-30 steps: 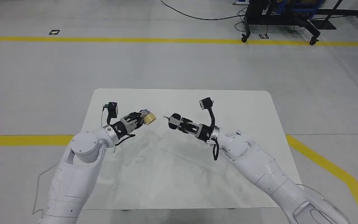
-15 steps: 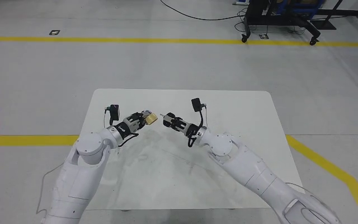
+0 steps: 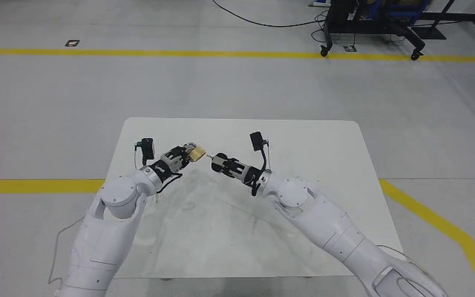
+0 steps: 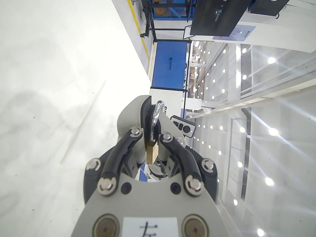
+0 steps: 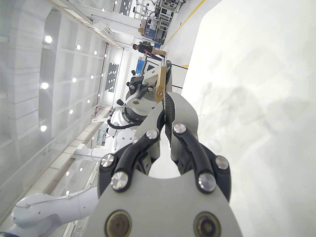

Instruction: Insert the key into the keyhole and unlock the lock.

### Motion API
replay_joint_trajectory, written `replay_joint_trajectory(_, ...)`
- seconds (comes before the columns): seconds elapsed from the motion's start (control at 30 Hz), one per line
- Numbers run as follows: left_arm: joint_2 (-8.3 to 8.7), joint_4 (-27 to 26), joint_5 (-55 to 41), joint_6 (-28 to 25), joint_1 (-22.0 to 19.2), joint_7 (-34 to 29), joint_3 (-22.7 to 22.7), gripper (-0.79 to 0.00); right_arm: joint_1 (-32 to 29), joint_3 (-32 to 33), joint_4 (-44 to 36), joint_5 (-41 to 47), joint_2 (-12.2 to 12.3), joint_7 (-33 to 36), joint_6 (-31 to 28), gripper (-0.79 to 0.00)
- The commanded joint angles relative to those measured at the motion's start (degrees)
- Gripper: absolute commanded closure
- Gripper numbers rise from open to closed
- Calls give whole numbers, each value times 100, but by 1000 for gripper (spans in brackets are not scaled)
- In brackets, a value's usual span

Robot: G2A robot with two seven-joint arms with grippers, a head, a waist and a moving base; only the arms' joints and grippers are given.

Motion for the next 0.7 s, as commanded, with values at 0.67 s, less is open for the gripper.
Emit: replay_joint_trajectory(0.67,2,10,105,-58,-11,2,60,0,20,121,316,158,-264,60,-15,0)
